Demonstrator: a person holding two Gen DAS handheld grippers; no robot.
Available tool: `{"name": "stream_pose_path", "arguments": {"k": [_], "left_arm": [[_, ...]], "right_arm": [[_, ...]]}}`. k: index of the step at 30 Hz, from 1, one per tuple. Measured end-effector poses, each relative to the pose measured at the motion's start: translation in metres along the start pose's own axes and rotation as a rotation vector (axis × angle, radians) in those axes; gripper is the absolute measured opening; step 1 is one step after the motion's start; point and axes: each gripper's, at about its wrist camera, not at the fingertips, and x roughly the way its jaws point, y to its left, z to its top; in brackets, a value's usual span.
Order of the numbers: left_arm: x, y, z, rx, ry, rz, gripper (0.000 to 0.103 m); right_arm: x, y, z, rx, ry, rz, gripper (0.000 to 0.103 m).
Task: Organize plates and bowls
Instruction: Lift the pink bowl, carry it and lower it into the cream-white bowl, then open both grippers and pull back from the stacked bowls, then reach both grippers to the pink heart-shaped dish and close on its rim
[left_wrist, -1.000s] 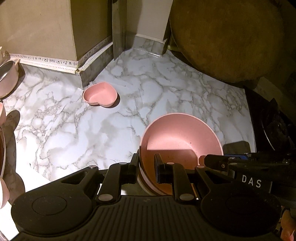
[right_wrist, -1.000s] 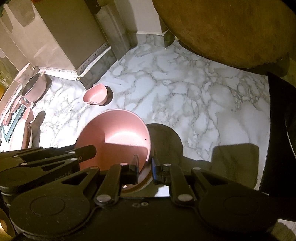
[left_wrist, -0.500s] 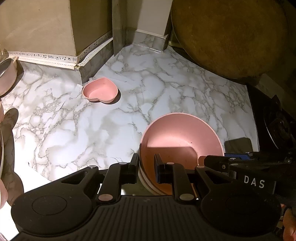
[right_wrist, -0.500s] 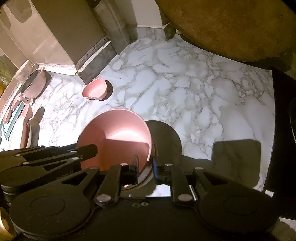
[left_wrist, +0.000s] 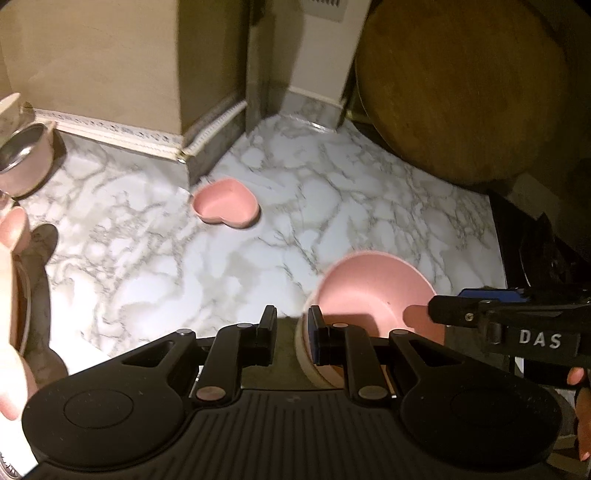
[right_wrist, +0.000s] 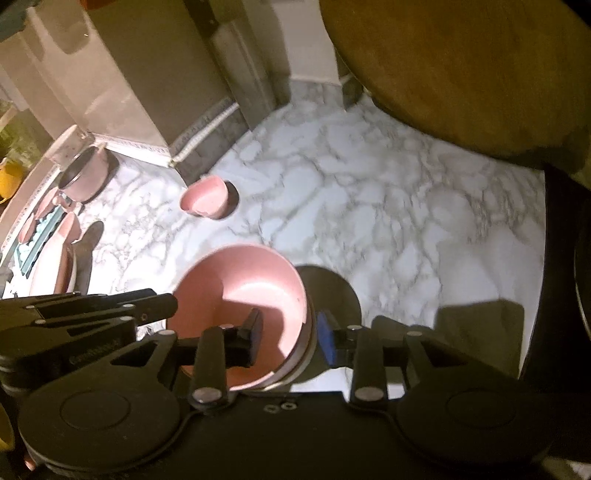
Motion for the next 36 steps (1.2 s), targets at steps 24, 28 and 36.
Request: {"name": "stream_pose_path", "arguments": {"k": [24, 28, 36], "left_arm": [[0.006, 0.087, 0.062, -0.128, -0.141, 0.089, 0.076], [0.028, 0.101, 0.072, -0.140, -0.120, 0.100, 0.076], [0.079, 0.121, 0.082, -0.152, -0.052, 0.084, 0.076]], "right_arm": [[0.032, 0.048, 0.080, -0.053, -0.069, 0.060, 0.086], [0.058, 0.051, 0.093, -0.014, -0.034, 0.057, 0.089], [0.114, 0.047, 0.111, 0.048, 0.042, 0.016, 0.089]]}}
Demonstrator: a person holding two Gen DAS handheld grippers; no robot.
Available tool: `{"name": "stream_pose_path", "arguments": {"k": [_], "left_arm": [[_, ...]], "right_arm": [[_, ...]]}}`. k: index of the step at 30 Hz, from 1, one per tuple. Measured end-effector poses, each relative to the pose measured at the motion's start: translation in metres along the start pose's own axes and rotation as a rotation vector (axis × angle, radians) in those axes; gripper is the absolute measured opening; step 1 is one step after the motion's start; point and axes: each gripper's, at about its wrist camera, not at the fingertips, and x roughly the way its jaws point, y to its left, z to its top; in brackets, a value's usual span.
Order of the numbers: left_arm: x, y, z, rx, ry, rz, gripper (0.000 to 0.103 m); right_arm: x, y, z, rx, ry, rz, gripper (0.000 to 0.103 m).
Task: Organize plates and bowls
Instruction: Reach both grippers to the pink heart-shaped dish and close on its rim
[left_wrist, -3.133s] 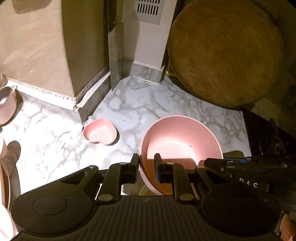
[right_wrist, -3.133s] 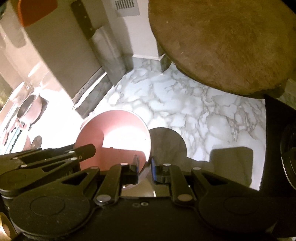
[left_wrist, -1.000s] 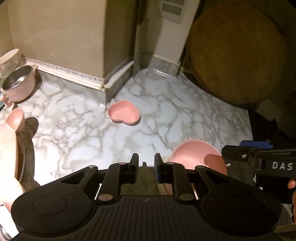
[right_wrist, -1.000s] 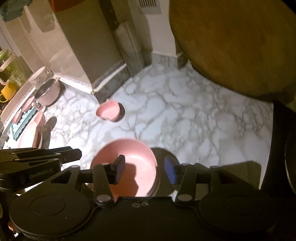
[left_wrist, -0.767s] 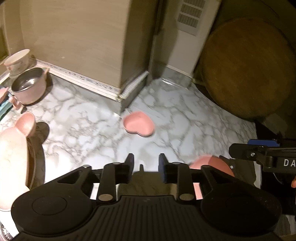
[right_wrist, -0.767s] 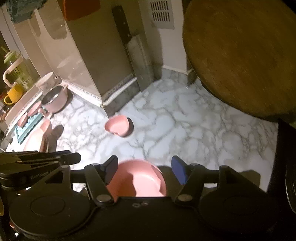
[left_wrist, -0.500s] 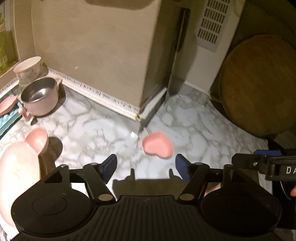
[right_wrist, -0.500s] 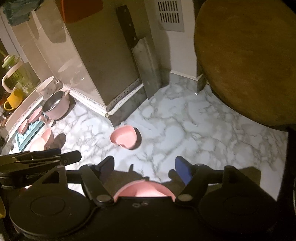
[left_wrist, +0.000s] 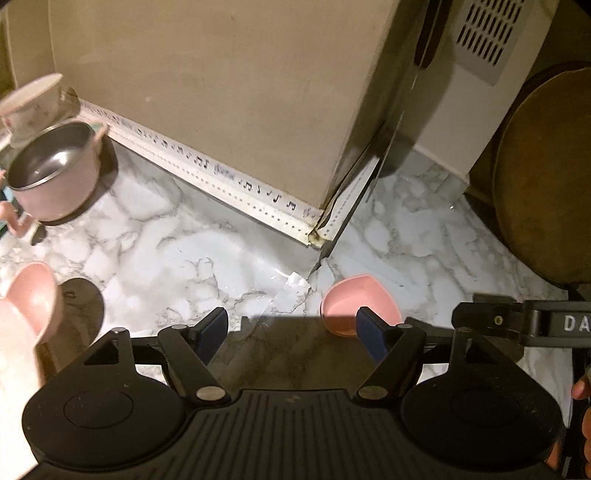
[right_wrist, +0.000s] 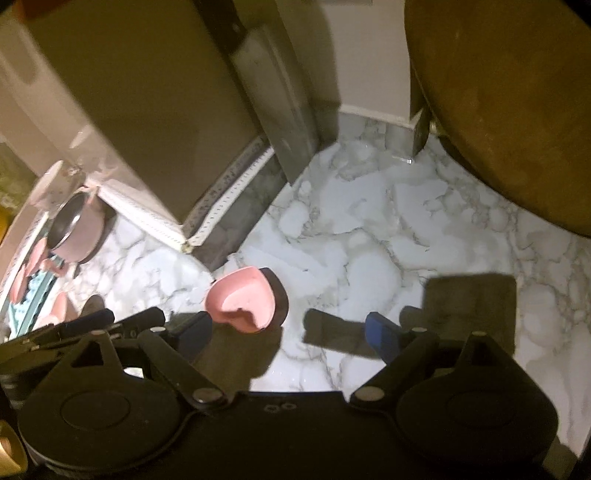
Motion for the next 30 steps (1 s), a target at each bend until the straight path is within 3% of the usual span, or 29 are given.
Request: {"name": "stream_pose_path", "arguments": {"k": [8, 14, 22, 26, 30], "left_arm": [[0.044, 0.005, 0.004, -0.022, 0.061, -0.005, 0.076], [0.062, 0.004, 0.004, -0.010, 0.070, -0.009, 0.076], [0.068, 0.001, 0.004, -0.004, 0.044, 0.000, 0.074], [0.067, -0.006, 0.001, 0.012, 0.034, -0.005, 0.065], [0.067, -0.014, 0.001, 0.021, 0.028, -0.025, 0.045]], "right_arm": [[0.047, -0.005, 0.012, 0.050, 0.069, -0.037, 0.080], [0.072, -0.005, 0.014, 0.062, 0.121, -0.030, 0.064], [0.086, 0.002, 0.014, 0.057, 0.136, -0.018, 0.034], [0.087, 0.003, 0.014, 0.056, 0.138, -0.005, 0.026], [0.085, 0.007, 0.014, 0.040, 0.137, 0.004, 0.017]]}}
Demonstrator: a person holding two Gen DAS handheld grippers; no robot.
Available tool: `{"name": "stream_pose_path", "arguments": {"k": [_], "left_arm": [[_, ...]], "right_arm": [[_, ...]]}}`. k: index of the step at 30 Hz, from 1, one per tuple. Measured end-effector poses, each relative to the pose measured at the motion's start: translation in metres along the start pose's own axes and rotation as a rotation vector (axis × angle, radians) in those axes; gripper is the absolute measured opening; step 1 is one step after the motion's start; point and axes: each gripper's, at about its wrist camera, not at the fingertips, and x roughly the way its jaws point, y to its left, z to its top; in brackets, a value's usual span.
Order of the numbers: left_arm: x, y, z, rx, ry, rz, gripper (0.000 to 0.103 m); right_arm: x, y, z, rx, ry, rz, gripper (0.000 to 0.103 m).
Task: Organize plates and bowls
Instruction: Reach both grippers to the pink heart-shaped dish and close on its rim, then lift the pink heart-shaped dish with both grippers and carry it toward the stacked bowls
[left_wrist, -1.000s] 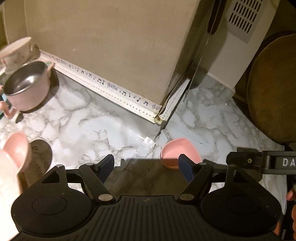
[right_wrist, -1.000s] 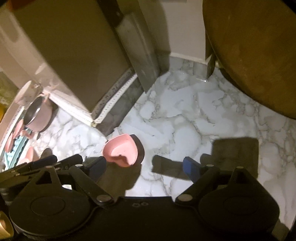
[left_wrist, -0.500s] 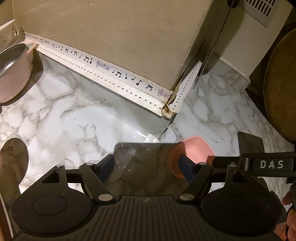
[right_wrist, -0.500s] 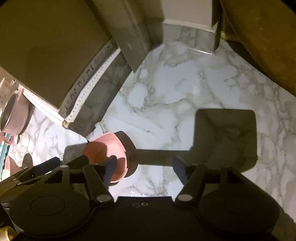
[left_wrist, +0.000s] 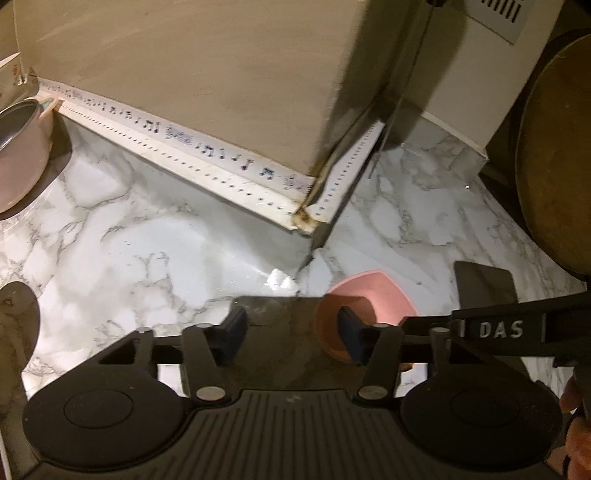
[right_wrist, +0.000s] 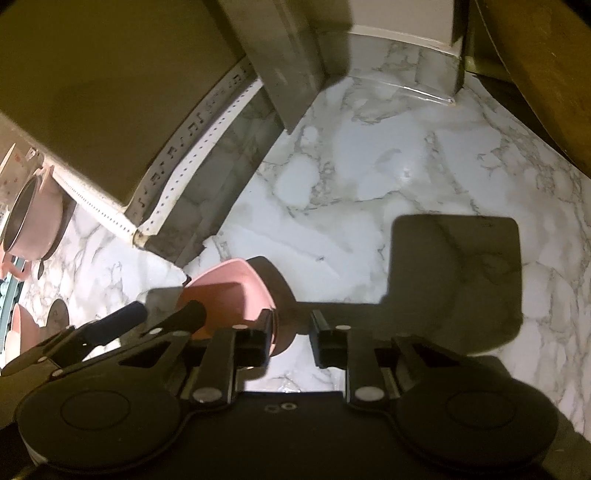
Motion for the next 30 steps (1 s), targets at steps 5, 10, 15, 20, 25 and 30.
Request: {"name": "stream_pose_path", "arguments": {"k": [5, 10, 15, 20, 25, 30], "left_arm": [[0.002, -0.007, -0.001, 0.010, 0.008, -0.025, 0.027], [0.001, -0.008, -0.006, -0.003, 0.026, -0.054, 0.014], [-0.010, -0.012, -0.010, -0.002, 0.018, -0.056, 0.014], [-0.030, -0.020, -0.012, 0.015, 0.013, -0.069, 0.014], [-0.056, -0.031, -0.016, 0.039, -0.006, -0.083, 0.014], [-0.082, -0.044, -0.022, 0.060, -0.025, -0.092, 0.014]], "right_arm": [[0.000, 0.003, -0.002, -0.014, 0.002, 0.009, 0.007], [-0.005, 0.007, -0.006, -0.015, -0.014, 0.015, 0.002], [-0.015, 0.013, -0.010, -0.032, -0.028, 0.008, 0.002], [-0.033, 0.013, -0.017, -0.052, -0.039, 0.012, 0.002], [-0.061, 0.011, -0.027, -0.068, -0.064, 0.020, 0.002], [-0.087, 0.008, -0.038, -0.080, -0.095, 0.025, 0.002]]}}
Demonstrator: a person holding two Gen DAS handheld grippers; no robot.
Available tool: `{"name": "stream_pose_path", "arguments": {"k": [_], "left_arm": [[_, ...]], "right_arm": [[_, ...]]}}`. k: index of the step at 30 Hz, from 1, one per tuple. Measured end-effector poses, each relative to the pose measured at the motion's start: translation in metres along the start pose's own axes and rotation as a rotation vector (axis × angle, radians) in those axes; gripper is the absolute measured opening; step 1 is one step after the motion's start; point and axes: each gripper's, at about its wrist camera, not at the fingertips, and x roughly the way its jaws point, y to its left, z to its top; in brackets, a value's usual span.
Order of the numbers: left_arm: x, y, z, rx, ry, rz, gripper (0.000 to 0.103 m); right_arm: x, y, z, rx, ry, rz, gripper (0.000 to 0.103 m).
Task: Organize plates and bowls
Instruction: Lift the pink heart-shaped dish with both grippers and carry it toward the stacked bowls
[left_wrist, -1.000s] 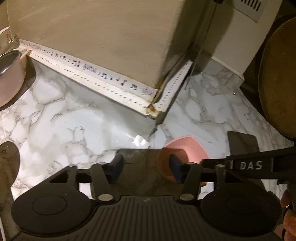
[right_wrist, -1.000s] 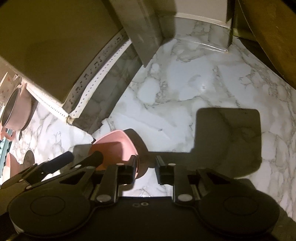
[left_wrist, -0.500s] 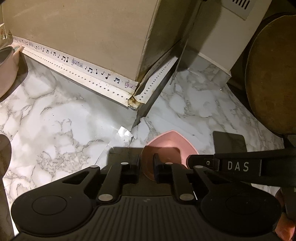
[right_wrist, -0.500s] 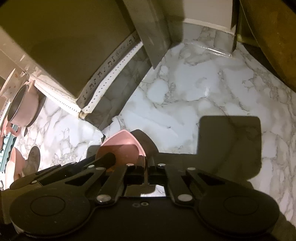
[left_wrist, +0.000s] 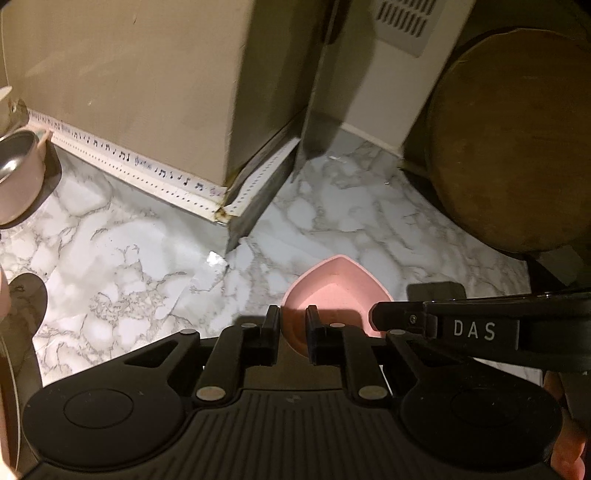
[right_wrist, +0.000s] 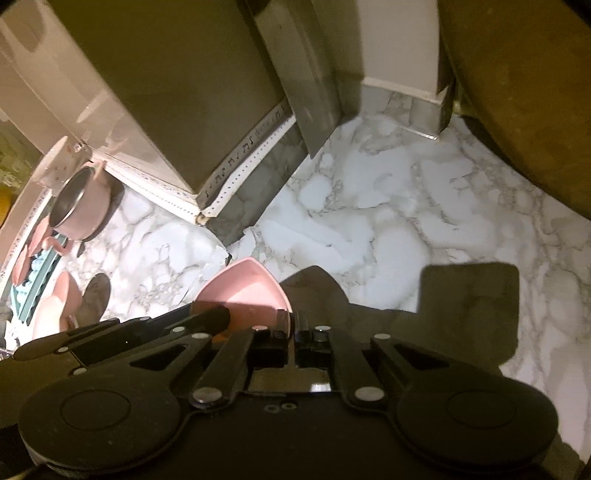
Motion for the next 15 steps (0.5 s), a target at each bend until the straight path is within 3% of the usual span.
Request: {"name": "stream_pose_path", "arguments": {"k": [15], "left_arm": [[-0.066, -0.051, -0.034, 0.055, -0.024, -0.046, 0.014]], "right_arm": [[-0.079, -0.011, -0.049, -0.030, -0.064, -0.003, 0.002]]}}
